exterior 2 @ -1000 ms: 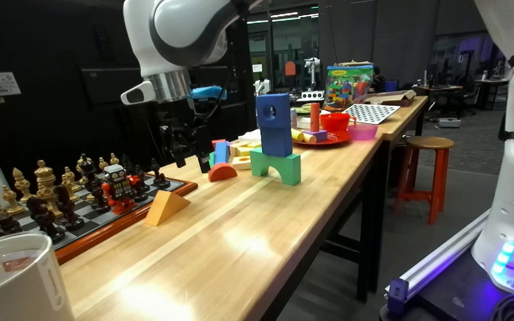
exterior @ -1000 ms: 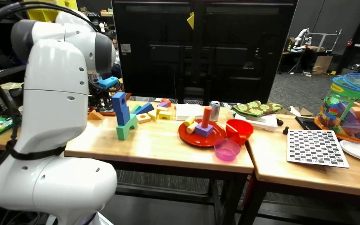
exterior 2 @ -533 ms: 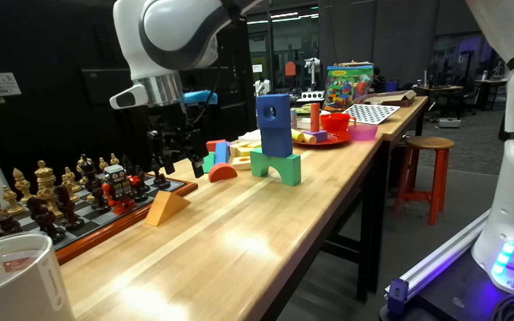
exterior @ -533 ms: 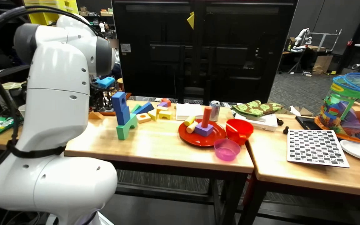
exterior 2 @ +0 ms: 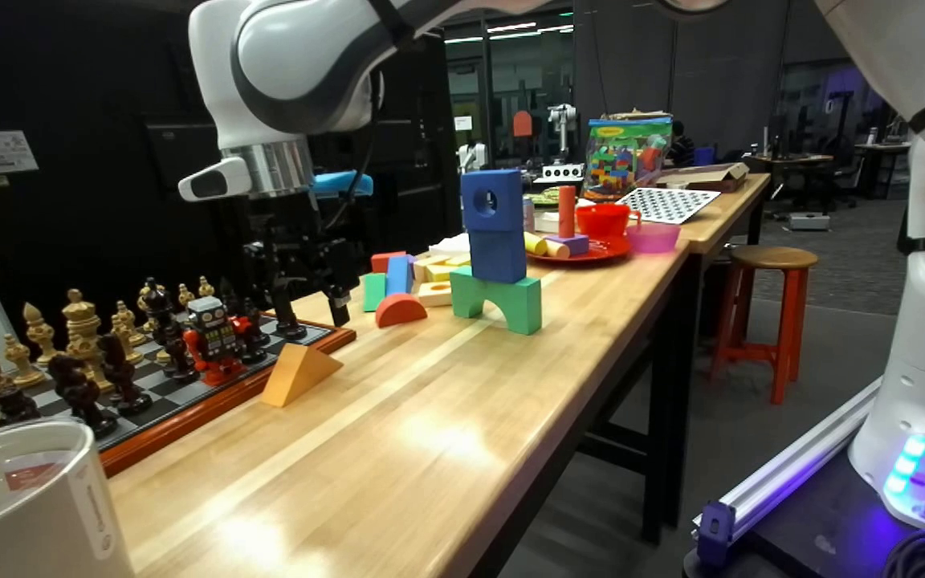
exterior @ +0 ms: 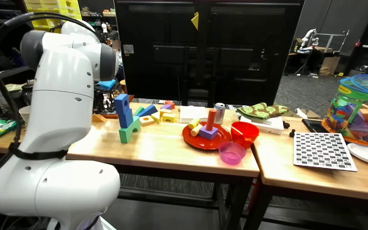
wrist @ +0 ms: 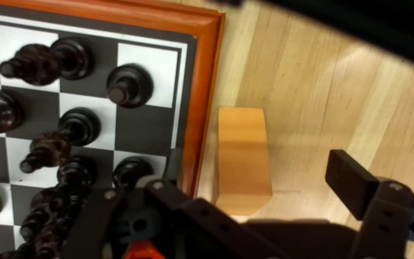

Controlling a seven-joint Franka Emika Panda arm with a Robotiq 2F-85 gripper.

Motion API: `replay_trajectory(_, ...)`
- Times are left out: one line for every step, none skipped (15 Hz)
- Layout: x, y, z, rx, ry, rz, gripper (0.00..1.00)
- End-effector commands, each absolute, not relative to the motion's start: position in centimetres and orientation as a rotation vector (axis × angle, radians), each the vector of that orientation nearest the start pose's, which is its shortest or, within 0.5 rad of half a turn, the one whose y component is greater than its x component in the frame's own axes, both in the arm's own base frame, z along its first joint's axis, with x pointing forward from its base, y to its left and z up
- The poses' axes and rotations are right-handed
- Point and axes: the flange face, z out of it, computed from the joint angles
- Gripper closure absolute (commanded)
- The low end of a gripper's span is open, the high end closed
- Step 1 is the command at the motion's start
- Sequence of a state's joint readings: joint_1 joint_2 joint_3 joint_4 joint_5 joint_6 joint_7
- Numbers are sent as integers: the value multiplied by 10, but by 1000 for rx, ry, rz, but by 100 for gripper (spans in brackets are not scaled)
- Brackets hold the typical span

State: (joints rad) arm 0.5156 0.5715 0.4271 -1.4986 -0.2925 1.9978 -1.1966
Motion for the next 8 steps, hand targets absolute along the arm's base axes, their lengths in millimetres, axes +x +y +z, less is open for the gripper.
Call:
replay_trajectory(460,538,360,1359,2802,-27,0)
replay_trajectory(458,539,360,1357,2811,-21,0)
replay_trajectory(457,541,360,1356,2813,-14,0)
replay_trajectory(455,542,361,1355,2816,-7,0)
replay_trajectory(454,542,362,1357,2819,5,0)
replay_trajectory(452,543,363,1358,2821,14,0)
replay_trajectory(449,542,363,1360,2824,25,0)
replay_trajectory(447,542,364,1360,2826,37,0)
